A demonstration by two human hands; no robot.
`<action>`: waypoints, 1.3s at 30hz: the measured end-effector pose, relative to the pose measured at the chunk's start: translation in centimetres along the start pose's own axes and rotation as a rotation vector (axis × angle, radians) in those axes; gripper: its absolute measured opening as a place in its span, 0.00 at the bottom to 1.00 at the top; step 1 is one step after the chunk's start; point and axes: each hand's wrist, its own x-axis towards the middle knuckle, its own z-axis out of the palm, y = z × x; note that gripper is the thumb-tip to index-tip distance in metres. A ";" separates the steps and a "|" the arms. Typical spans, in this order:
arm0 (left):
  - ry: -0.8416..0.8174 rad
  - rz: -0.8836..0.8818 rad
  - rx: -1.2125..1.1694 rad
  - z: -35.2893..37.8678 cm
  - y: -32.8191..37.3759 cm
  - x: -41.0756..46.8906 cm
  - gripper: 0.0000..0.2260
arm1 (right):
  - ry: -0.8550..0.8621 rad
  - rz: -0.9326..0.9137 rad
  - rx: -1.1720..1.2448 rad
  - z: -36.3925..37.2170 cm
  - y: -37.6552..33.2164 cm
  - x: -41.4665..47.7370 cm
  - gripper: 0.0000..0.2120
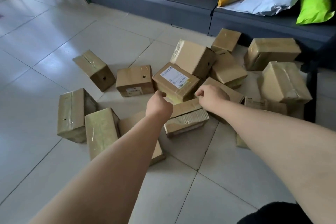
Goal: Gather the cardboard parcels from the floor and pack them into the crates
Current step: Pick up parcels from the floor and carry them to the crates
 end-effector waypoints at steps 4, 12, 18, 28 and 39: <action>-0.001 -0.048 -0.046 1.9 -2.0 1.0 0.29 | 0.003 0.048 0.034 2.4 1.5 0.6 0.15; -0.083 -0.277 -0.106 5.9 -5.1 1.1 0.29 | -0.037 0.185 0.096 6.2 3.5 0.5 0.22; -0.077 -0.331 -0.129 6.9 -5.8 1.0 0.20 | -0.126 0.229 0.127 7.8 4.0 -0.3 0.23; 0.010 -0.316 -0.458 4.2 -6.0 1.6 0.15 | -0.166 0.455 0.816 6.3 6.2 -0.1 0.16; -0.101 -0.268 -0.678 5.4 -3.5 0.5 0.09 | -0.559 0.502 0.484 7.6 6.5 -2.1 0.16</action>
